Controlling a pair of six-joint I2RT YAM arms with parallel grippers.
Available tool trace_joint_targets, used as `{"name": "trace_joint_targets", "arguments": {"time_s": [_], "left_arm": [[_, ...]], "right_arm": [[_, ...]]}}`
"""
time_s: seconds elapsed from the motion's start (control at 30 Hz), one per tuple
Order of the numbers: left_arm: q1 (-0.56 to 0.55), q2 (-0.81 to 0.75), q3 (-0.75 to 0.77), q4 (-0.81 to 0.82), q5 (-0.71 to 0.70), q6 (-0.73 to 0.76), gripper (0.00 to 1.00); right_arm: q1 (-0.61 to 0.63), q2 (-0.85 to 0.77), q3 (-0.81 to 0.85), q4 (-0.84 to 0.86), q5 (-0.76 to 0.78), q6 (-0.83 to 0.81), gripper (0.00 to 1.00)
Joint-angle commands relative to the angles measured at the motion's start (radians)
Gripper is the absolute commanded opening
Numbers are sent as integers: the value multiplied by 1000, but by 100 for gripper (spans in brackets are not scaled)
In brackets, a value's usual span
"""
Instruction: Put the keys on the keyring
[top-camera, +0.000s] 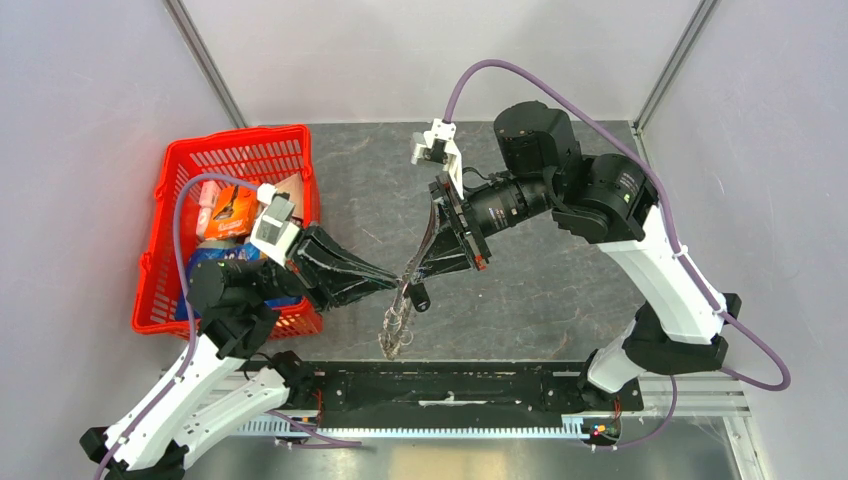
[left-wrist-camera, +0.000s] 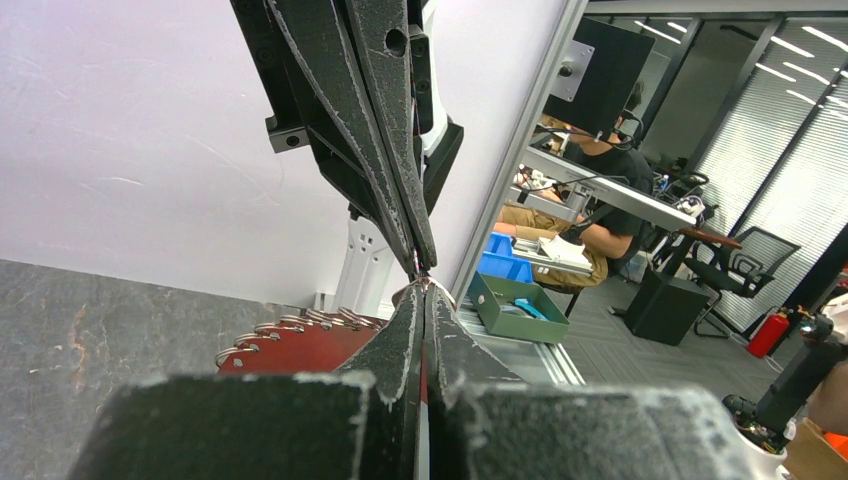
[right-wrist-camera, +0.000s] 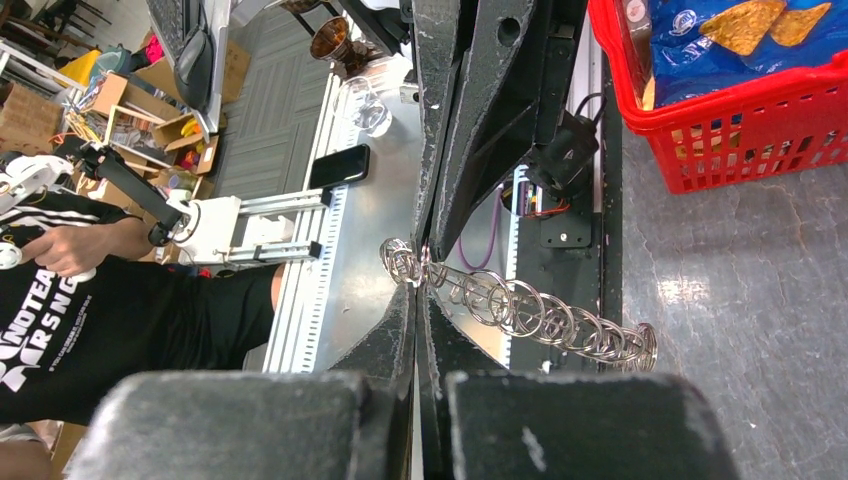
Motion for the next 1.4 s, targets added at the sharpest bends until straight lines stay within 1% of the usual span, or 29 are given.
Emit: {"name": "trace_joint_targets", "arguments": {"time_s": [0.0,0.3,0.47,0.77,0.9,1.2,1.3,1.37], "left_arm": [[-2,-15,16,14,58,32,2],[-3,-19,13,33,58,33,2],[-2,-24,4,54,76,31,2],[-2,-29,11,72,98,25,2],[-2,-26,17,71,98,26,2],[-2,-18,19,72,100,29,2],[-2,-18,23,71,100,29,2],[-2,-16,27,70,100,29,2]], "right_arm": [[0,-16,58,45,-27,34,0],[1,4,86,-11,-26,52,0],[1,1,90,-12,-4,89,0],[1,5,119,96,39,209,0],[1,21,161,107,52,245,0],[0,8,157,161,110,355,0],[1,-5,148,128,116,332,0],[1,-32,104,116,114,303,0]]}}
